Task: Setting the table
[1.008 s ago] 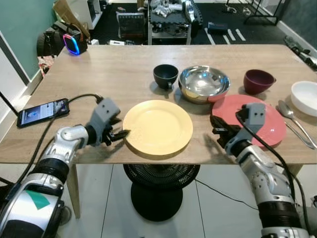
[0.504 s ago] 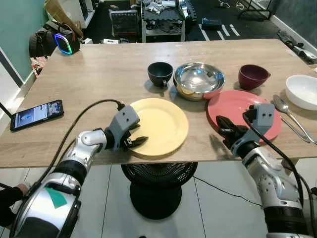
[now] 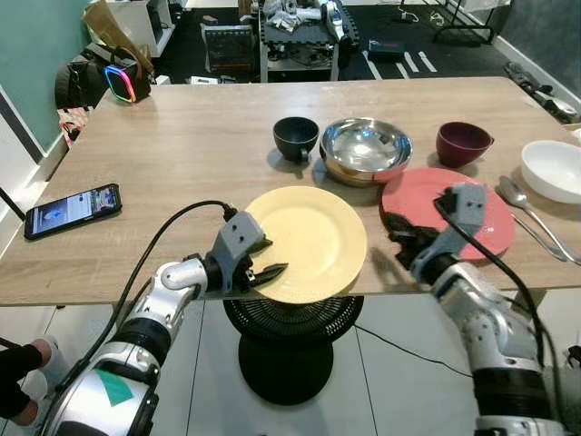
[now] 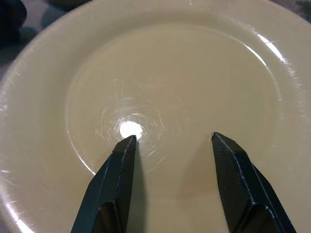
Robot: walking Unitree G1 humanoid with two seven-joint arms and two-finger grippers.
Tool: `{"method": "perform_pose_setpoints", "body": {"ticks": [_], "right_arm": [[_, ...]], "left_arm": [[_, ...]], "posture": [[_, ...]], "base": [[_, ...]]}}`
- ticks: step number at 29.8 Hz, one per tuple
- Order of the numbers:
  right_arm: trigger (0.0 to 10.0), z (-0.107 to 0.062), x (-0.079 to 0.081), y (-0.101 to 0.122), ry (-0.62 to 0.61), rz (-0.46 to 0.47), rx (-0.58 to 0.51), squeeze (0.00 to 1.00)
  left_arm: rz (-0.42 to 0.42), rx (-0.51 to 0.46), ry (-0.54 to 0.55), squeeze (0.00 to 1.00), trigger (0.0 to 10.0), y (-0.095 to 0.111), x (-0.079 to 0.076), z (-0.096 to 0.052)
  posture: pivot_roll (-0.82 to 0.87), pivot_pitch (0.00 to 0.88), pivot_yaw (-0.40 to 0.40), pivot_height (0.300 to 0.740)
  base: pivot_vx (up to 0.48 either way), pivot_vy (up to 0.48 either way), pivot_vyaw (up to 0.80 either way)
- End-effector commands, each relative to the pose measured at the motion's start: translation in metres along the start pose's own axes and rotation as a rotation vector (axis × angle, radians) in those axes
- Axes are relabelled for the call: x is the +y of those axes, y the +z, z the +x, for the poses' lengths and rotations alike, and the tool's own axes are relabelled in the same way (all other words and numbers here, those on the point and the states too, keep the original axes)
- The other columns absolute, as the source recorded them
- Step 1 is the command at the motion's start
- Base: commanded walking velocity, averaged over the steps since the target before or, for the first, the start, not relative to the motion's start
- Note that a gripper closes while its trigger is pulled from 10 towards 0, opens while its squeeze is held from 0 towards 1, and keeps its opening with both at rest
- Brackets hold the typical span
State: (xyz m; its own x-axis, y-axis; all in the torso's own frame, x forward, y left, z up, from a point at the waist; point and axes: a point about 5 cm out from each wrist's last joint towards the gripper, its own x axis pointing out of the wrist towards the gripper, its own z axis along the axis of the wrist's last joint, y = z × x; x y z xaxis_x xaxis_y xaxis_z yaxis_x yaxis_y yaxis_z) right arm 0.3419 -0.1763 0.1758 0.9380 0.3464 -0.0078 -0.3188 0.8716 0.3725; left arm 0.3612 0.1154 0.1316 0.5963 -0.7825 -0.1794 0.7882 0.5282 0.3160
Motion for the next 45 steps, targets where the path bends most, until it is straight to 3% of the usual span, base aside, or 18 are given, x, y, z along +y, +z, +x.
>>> {"method": "perform_pose_setpoints", "body": {"ticks": [1,8,13,19,20,26,31,40,41,45], "right_arm": [[10.0,0.004,0.012,-0.008,0.067,0.077,0.054,0.0],[10.0,0.004,0.019,-0.011,0.098,0.114,0.081,0.0],[10.0,0.009,0.006,-0.004,0.007,0.17,0.02,0.0],[10.0,0.009,-0.008,0.008,-0.066,0.149,-0.045,0.0],[10.0,0.009,-0.01,0.007,-0.067,0.157,-0.037,1.0],[10.0,0.008,-0.014,-0.001,-0.046,0.223,0.032,1.0],[10.0,0.0,-0.017,-0.005,0.087,0.272,0.117,1.0],[10.0,-0.003,-0.025,-0.008,0.1,0.269,0.118,1.0],[10.0,-0.003,-0.024,-0.011,0.104,0.264,0.131,0.0],[10.0,-0.002,-0.017,-0.024,0.132,0.252,0.177,0.0]], "left_arm": [[-0.037,0.175,-0.048,0.0,10.0,-0.039,-0.024,-0.006],[-0.068,0.169,-0.004,0.0,10.0,-0.043,-0.027,-0.006],[-0.077,0.176,-0.023,0.0,10.0,-0.051,-0.035,-0.011],[-0.08,0.18,-0.036,0.0,10.0,-0.058,-0.042,-0.014],[-0.08,0.18,-0.036,0.0,10.0,-0.058,-0.042,-0.014],[-0.079,0.181,-0.039,0.0,10.0,-0.058,-0.043,-0.014],[-0.076,0.178,-0.038,0.0,10.0,-0.058,-0.042,-0.015],[-0.079,0.174,-0.037,0.0,10.0,-0.058,-0.043,-0.016],[-0.08,0.174,-0.037,0.0,10.0,-0.059,-0.043,-0.017],[-0.081,0.176,-0.038,0.0,10.0,-0.06,-0.043,-0.018]], "posture": [[-0.15,0.153,0.111,0.74],[-0.15,0.156,0.11,0.74],[-0.14,0.157,0.107,0.74],[-0.14,0.158,0.103,0.74],[-0.13,0.157,0.101,0.74],[-0.13,0.157,0.099,0.74],[-0.13,0.155,0.096,0.74],[-0.13,0.153,0.091,0.74],[-0.13,0.154,0.09,0.74],[-0.12,0.154,0.09,0.74]], "base": [[0.0,0.0,0.0],[0.0,0.0,0.0],[0.0,0.0,0.0],[0.0,0.0,0.0],[0.0,0.0,0.0],[0.0,0.0,0.0],[0.0,0.0,0.0],[0.0,0.0,0.0],[0.0,0.0,0.0],[0.0,0.0,0.0]]}}
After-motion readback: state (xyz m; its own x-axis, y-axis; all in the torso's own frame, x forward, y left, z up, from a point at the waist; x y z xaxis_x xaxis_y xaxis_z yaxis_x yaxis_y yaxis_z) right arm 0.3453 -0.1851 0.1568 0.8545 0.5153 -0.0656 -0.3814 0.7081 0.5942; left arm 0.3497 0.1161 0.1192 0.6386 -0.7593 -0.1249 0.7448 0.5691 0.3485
